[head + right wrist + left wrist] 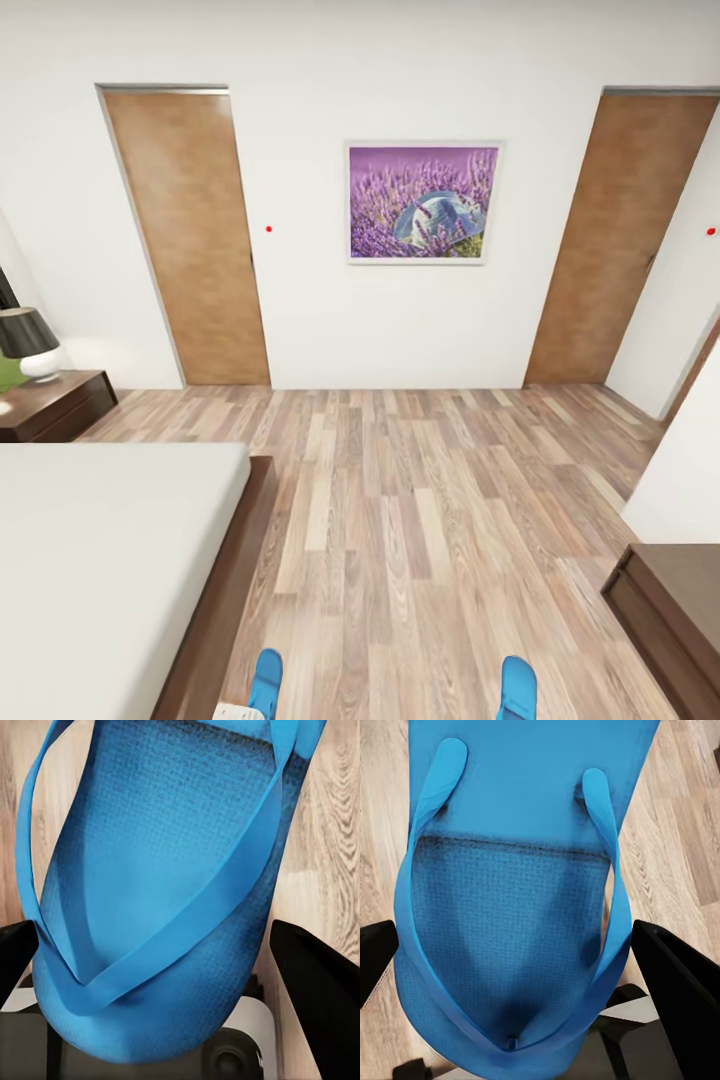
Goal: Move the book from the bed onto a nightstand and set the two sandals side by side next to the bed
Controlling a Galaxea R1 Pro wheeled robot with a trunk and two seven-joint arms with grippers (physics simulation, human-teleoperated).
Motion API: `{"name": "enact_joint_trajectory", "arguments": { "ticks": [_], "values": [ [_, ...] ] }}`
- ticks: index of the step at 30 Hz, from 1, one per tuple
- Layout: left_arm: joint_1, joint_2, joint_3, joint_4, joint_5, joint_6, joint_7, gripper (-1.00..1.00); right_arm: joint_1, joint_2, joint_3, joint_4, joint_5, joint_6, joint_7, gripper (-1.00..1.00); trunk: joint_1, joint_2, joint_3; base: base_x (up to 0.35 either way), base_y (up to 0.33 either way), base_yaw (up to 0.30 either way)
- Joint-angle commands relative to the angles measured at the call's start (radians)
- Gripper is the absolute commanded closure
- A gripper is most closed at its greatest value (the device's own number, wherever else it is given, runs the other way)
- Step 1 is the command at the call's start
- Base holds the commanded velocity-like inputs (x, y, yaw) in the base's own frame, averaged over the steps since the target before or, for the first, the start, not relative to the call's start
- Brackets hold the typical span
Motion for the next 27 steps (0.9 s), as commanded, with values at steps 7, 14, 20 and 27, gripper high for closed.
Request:
{"name": "enact_joint_trajectory", "arguments": {
  "ticks": [7,14,20,27],
  "values": [
    [-0.001,0.001,0.009,0.001,-0.010,-0.005,-0.005,1.00,-0.001,0.000,0.007,0.000,-0.010,-0.001,0.004,1.00,0.001,-0.002,-0.002,0.335,0.000,0.000],
    [-0.001,0.000,0.009,0.001,-0.010,-0.004,-0.008,1.00,-0.001,0.000,0.007,0.000,-0.011,-0.001,0.004,1.00,0.001,-0.002,-0.002,0.335,0.000,0.000],
    [-0.001,0.001,0.009,0.001,-0.010,-0.005,-0.008,1.00,-0.001,0.000,0.007,0.000,-0.011,-0.001,0.004,1.00,0.001,-0.002,-0.002,0.335,0.000,0.000],
    [-0.001,-0.010,0.009,0.001,-0.009,-0.005,-0.004,1.00,-0.001,0.000,0.007,0.000,-0.011,-0.001,0.004,1.00,0.001,-0.002,-0.002,0.335,0.000,0.000]
  ]
}}
